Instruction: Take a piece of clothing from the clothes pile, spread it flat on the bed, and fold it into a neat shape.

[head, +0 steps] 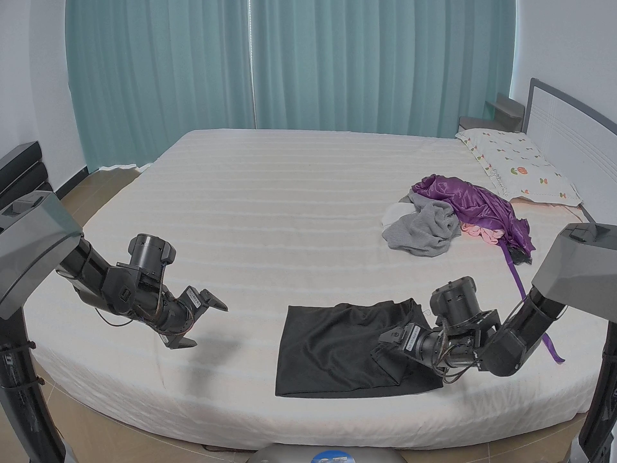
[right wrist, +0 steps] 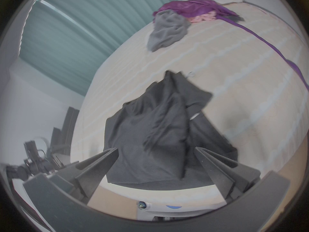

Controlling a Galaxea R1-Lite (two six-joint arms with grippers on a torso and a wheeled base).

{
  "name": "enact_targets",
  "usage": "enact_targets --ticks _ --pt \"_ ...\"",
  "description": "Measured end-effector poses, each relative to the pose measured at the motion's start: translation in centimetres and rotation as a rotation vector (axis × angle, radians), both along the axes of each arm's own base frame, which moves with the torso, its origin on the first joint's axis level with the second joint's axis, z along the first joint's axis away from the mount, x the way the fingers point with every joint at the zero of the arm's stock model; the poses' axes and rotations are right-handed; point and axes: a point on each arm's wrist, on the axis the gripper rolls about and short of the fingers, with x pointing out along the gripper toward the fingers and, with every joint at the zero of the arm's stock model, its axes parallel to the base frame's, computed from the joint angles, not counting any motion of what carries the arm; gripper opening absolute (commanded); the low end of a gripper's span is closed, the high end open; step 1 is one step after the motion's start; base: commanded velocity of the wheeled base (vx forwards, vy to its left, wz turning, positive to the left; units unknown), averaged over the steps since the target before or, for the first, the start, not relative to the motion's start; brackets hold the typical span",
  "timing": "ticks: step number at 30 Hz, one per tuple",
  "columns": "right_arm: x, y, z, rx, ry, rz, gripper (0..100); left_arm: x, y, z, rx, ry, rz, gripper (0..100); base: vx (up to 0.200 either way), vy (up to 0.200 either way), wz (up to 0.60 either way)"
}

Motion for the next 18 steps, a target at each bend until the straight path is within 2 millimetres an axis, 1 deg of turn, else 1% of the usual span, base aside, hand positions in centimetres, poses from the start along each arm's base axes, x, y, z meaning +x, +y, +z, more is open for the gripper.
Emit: enact_targets --ticks 2,7,13,18 --pt "0.4 1.1 0.1 -0.049 -0.003 0.034 100 0.0 0.0 0.0 0.001 0.001 -0.002 100 0.0 0.0 0.0" --pt "1.3 2.8 -0.7 -0.178 -0.024 0.111 100 0.0 -0.1 -0.1 0.005 0.002 -0.003 100 0.0 0.0 0.0" --pt "1.6 3.1 -2.0 -0.314 0.034 0.131 100 0.0 -0.1 -0.2 0.008 0.002 -0.004 100 0.0 0.0 0.0" --pt "1.5 2.9 -2.3 -0.388 0.093 0.148 100 0.0 -0.1 -0.3 0.009 0.003 -0.005 100 0.0 0.0 0.0"
